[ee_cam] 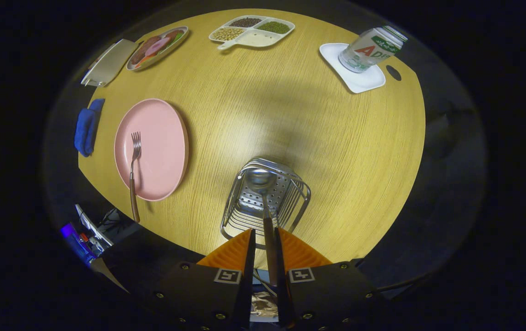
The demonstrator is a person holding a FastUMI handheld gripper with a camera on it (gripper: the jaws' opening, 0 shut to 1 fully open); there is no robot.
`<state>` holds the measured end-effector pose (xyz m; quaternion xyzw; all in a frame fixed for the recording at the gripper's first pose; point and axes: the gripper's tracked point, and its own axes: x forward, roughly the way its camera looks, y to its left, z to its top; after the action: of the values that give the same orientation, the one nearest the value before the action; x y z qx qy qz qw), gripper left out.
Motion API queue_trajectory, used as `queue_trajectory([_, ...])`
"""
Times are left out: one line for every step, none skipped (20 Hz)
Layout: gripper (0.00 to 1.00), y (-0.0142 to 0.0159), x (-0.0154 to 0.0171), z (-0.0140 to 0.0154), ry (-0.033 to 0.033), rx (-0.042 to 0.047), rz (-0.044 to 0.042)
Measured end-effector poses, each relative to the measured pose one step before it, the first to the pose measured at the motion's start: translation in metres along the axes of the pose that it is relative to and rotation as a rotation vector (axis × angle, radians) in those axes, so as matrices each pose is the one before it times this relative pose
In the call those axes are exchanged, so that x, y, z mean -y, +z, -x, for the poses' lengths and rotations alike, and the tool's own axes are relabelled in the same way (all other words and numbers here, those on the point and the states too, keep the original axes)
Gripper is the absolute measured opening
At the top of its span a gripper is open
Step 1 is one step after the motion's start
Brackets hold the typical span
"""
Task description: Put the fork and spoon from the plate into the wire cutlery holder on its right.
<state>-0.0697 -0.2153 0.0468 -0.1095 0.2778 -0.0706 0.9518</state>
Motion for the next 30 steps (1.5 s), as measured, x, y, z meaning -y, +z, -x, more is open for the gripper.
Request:
queue_trajectory([0.23,-0.00129,0.00075,0.00307,0.00061,0.01822,-0.00738])
queue_trajectory([0.23,-0.0015,0.00096,0.00239,0.00159,0.01632,-0.00657])
queue_trajectory([0.23,-0.00274,-0.00033,0.00344,0.00458,0.01465,-0.00723])
queue_trajectory([0.23,-0.00241,0.00016,0.00312,0.00608,0.01544,-0.00814])
queue_trajectory([0.23,-0.00275,-0.00059,0.00355,0.00608,0.01432,-0.00937])
queue_trajectory([0.23,-0.003,-0.00033,0.00311,0.00667,0.01351,-0.01081])
queue_trajectory([0.23,-0.00331,-0.00135,0.00316,0.00834,0.01283,-0.01156])
queue_trajectory([0.23,-0.00379,-0.00081,0.00267,0.00849,0.00857,-0.0084])
queue_trajectory([0.23,-0.00346,-0.00116,0.00331,0.00651,0.01191,-0.00872])
queue_trajectory([0.23,-0.00285,-0.00172,0.00275,0.00931,0.01052,-0.00601])
queue_trajectory([0.23,-0.00307,-0.00194,0.00324,0.00746,0.01176,-0.00685])
queue_trajectory([0.23,-0.00279,-0.00166,0.00276,0.00798,0.01128,-0.00775])
queue_trajectory([0.23,-0.00307,-0.00287,0.00371,0.01179,0.01065,-0.00941])
queue_trajectory([0.24,-0.00311,-0.00511,0.00288,0.01561,0.01219,-0.01211])
queue_trajectory([0.23,-0.00238,-0.00589,0.00415,0.01764,0.01289,-0.01176])
queue_trajectory([0.23,-0.00239,-0.00643,0.0034,0.0163,0.01324,-0.0084])
queue_trajectory([0.23,-0.00012,-0.00623,0.00274,0.01086,0.01665,-0.00479])
queue_trajectory([0.23,-0.00016,-0.00627,0.00203,0.00886,0.01718,-0.00001])
queue_trajectory([0.23,0.00066,-0.00797,0.00116,0.01012,0.01698,0.0001])
queue_trajectory([0.23,0.00106,-0.0105,-0.00042,0.01646,0.01779,-0.0051])
queue_trajectory([0.23,0.00168,-0.01207,-0.00143,0.02357,0.01614,-0.00748])
queue_trajectory([0.23,0.00158,-0.01165,-0.00221,0.02052,0.01229,-0.00331])
queue_trajectory([0.23,0.00032,-0.0115,-0.0053,0.01646,0.00973,0.00118])
queue_trajectory([0.23,0.0001,-0.01036,-0.00748,0.01365,0.00267,0.00913])
queue_trajectory([0.23,-0.00084,-0.01017,-0.0078,0.00996,-0.00042,0.01152])
queue_trajectory([0.23,-0.00047,-0.01011,-0.00757,0.01166,-0.00215,0.00923])
queue_trajectory([0.23,-0.00043,-0.00983,-0.00799,0.01298,-0.0046,0.00633])
queue_trajectory([0.23,-0.00059,-0.01051,-0.00889,0.0145,-0.00665,0.00508])
queue_trajectory([0.23,0.00004,-0.00974,-0.00768,0.01354,-0.00413,0.00394])
queue_trajectory([0.23,0.00091,-0.00727,-0.00874,0.00634,-0.00359,0.00394])
